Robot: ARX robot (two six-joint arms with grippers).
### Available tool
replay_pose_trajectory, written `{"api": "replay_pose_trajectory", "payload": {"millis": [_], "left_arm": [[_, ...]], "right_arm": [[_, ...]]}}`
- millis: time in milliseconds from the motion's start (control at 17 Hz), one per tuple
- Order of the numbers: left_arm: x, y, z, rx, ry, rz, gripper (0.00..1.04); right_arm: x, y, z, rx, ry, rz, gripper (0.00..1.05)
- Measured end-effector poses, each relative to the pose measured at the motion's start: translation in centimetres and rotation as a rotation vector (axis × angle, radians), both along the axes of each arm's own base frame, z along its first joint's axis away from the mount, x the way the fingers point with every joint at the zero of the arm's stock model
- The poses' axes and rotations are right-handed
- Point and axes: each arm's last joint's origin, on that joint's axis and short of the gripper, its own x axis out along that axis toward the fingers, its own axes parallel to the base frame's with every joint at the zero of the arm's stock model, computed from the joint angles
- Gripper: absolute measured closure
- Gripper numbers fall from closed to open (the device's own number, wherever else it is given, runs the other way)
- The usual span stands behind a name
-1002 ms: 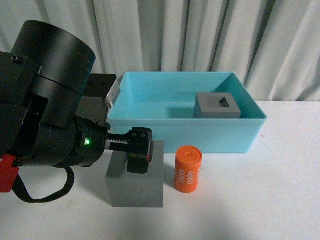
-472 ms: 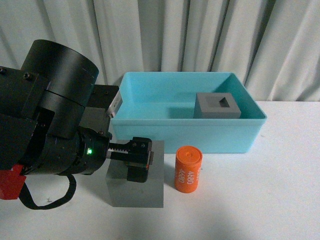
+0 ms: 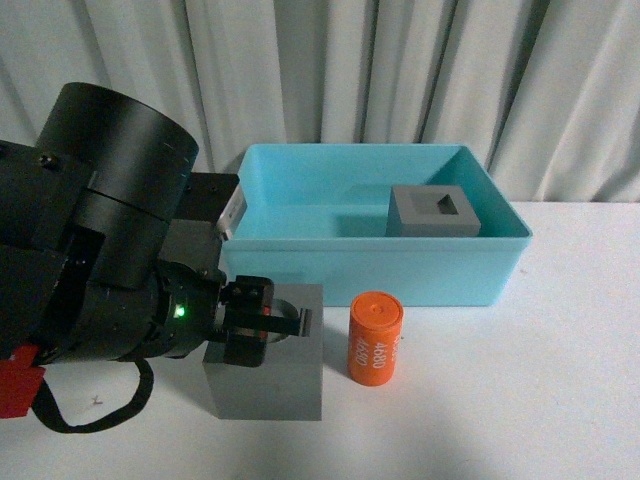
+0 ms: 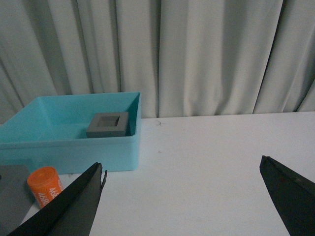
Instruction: Place gray and orange parts in blue box
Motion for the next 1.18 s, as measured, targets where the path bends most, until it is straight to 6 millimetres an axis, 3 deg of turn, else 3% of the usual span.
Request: {"api": "replay_pose_trajectory", "payload": {"millis": [118, 236, 472, 649, 884, 1002, 1061, 1179], "left_arm": [[-0.7, 1.4, 0.8, 0.01, 0.01, 0.048, 0.85], [-1.2, 3.0, 2.3, 0.005, -0.003, 0.116, 0.86], [-2.7, 5.7, 11.1, -0.08, -0.232, 0.23, 0.86], [-0.7, 5.1, 14.3, -0.108, -0.343, 0.244, 0.86], [4.9, 1.5, 14.1, -0.099, -0.384, 0.175, 0.86], [6.7, -0.3, 13.4, -0.074, -0.377, 0.129, 0.86], [7.3, -0.9, 12.9, -0.065, -0.366, 0.11, 0.86], [9.0, -2.5, 9.8, -0.036, -0.302, 0.081, 0.86]], "right_arm": [[0.0, 0.0, 0.0, 0.0, 0.0, 0.0, 0.06], [0.0, 0.0, 0.0, 0.0, 0.0, 0.0, 0.06], [0.0, 0.0, 0.0, 0.0, 0.0, 0.0, 0.06], [0.0, 0.0, 0.0, 0.0, 0.0, 0.0, 0.06], [0.0, 0.0, 0.0, 0.0, 0.0, 0.0, 0.06], [0.0, 0.0, 0.0, 0.0, 0.0, 0.0, 0.06], [0.0, 0.0, 0.0, 0.0, 0.0, 0.0, 0.06], [0.0, 0.0, 0.0, 0.0, 0.0, 0.0, 0.06]]}}
